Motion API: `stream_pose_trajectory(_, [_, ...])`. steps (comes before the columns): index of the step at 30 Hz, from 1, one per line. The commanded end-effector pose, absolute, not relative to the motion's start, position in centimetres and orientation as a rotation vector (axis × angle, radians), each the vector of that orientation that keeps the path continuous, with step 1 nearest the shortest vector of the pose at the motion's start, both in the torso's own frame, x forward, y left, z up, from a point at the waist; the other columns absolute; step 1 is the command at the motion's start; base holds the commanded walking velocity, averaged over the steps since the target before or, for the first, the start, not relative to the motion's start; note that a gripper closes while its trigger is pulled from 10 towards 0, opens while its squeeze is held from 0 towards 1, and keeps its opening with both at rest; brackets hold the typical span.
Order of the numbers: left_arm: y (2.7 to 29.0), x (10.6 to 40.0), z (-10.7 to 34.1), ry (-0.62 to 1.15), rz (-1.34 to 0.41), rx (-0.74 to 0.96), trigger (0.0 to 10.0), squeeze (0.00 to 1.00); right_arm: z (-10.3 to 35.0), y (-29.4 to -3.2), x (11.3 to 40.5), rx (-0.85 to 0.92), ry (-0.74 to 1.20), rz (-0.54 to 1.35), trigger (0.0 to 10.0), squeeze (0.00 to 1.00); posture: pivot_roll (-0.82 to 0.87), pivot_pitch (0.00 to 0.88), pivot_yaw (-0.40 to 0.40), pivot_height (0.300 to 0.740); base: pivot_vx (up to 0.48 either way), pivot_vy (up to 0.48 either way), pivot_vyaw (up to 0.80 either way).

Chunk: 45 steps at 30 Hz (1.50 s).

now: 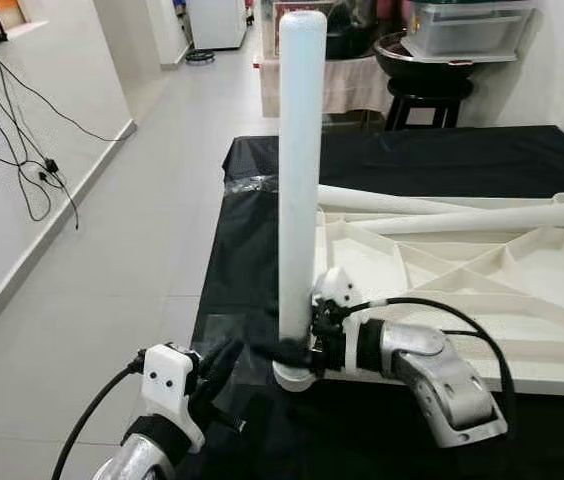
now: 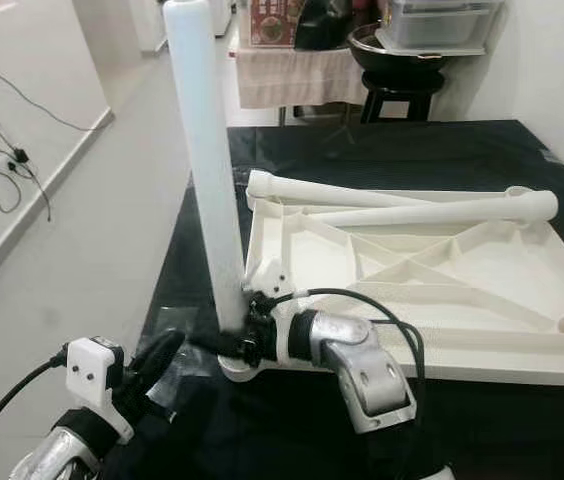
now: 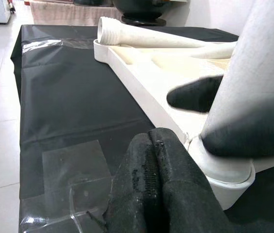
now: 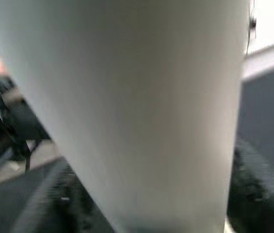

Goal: Building children table

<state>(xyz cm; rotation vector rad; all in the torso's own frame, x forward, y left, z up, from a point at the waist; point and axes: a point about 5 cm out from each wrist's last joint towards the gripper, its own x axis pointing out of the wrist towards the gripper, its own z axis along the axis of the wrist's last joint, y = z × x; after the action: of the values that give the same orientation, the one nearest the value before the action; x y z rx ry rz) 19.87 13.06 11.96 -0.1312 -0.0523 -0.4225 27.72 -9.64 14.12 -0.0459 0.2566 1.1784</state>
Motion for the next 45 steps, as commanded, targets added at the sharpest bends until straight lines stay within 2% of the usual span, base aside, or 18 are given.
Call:
stream_pose_trajectory(1, [13.2,19.8,11.7,-0.038,-0.421,-0.13,10.0,0.0,13.6,-9.0,27.2,-0.042,0.287,1.214,10.0,1.0,0.02,0.052,0.012,0.74,0.0,0.0,0.0])
stream_pose_trajectory(6, [13.2,19.8,11.7,-0.039,-0.42,-0.131,10.0,0.0,13.5,-9.1,26.2,-0.021,0.285,1.297,10.0,1.0,0.01,0.054,0.016,0.74,0.0,0.0,0.0])
stream_pose_trajectory(7, [13.1,19.8,11.7,-0.04,-0.42,-0.131,10.0,0.0,13.5,-9.4,25.9,-0.011,0.278,1.328,10.0,0.96,0.01,0.054,0.017,0.74,0.0,0.0,0.0])
stream_pose_trajectory(8, [13.1,19.8,11.7,-0.04,-0.42,-0.131,10.0,0.0,13.5,-9.4,25.9,-0.011,0.278,1.328,10.0,0.96,0.01,0.054,0.017,0.74,0.0,0.0,0.0])
stream_pose_trajectory(9, [13.1,19.8,11.7,-0.039,-0.423,-0.131,10.0,0.0,13.5,-9.8,25.8,0.015,0.272,1.351,10.0,0.41,0.01,0.055,0.019,0.74,0.0,0.0,0.0])
stream_pose_trajectory(10, [13.1,19.8,11.7,-0.039,-0.424,-0.131,10.0,0.0,13.6,-10.3,25.8,0.039,0.275,1.364,10.0,0.07,0.01,0.055,0.021,0.74,0.0,0.0,0.0])
stream_pose_trajectory(11, [13.1,19.8,11.7,-0.039,-0.424,-0.131,10.0,0.0,13.6,-10.3,25.8,0.039,0.275,1.364,10.0,0.07,0.01,0.055,0.021,0.74,0.0,0.0,0.0])
stream_pose_trajectory(12, [13.0,19.8,11.8,-0.04,-0.427,-0.124,10.0,0.0,13.5,-10.8,25.7,0.05,0.276,1.374,10.0,0.0,0.0,0.056,0.024,0.74,0.0,0.0,0.0])
stream_pose_trajectory(17, [13.4,19.8,12.4,-0.043,-0.412,-0.105,10.0,0.0,13.2,-12.1,25.6,0.031,0.292,1.37,10.0,0.0,-0.03,0.059,0.036,0.74,0.0,0.0,0.0])
stream_pose_trajectory(21, [14.5,20.4,13.5,-0.053,-0.361,-0.057,10.0,0.0,13.1,-13.2,27.4,0.003,0.254,1.182,10.0,0.0,-0.04,0.058,0.05,0.74,0.0,0.0,0.0])
stream_pose_trajectory(24, [14.6,20.5,13.6,-0.054,-0.357,-0.048,10.0,0.0,13.2,-13.3,27.7,0.011,0.243,1.148,10.0,0.0,-0.04,0.058,0.05,0.74,0.0,0.0,0.0])
stream_pose_trajectory(28, [15.5,21.0,14.8,-0.082,-0.329,-0.02,10.0,0.0,13.4,-13.9,29.2,0.055,0.199,1.005,10.0,0.0,-0.04,0.054,0.06,0.74,0.0,0.0,0.0])
stream_pose_trajectory(31, [16.0,21.2,15.1,-0.094,-0.31,-0.018,10.0,0.0,13.5,-14.1,29.0,0.072,0.187,1.017,10.0,0.0,-0.04,0.051,0.062,0.74,0.0,0.0,0.0])
stream_pose_trajectory(34, [16.7,21.4,15.4,-0.106,-0.272,-0.029,10.0,0.0,13.6,-14.6,28.0,0.081,0.177,1.106,10.0,0.0,-0.04,0.049,0.066,0.74,0.0,0.0,0.0])
stream_pose_trajectory(38, [17.4,21.5,15.0,-0.096,-0.218,-0.057,10.0,0.0,14.0,-16.6,27.0,0.046,0.179,1.195,10.0,0.0,-0.05,0.047,0.07,0.74,0.0,0.0,0.0])
stream_pose_trajectory(40, [17.4,21.5,15.0,-0.096,-0.218,-0.057,10.0,0.0,14.0,-16.6,27.0,0.046,0.179,1.195,10.0,0.0,-0.05,0.047,0.07,0.74,0.0,0.0,0.0])
stream_pose_trajectory(42, [17.9,21.5,14.7,-0.084,-0.171,-0.066,10.0,0.0,14.6,-18.4,27.7,0.016,0.163,1.121,10.0,0.0,-0.05,0.048,0.071,0.74,0.0,0.0,0.0])
stream_pose_trajectory(45, [18.4,21.5,14.3,-0.069,-0.138,-0.053,10.0,0.0,14.9,-19.3,28.1,0.009,0.152,1.061,10.0,0.0,-0.06,0.051,0.072,0.74,0.0,0.0,0.0])
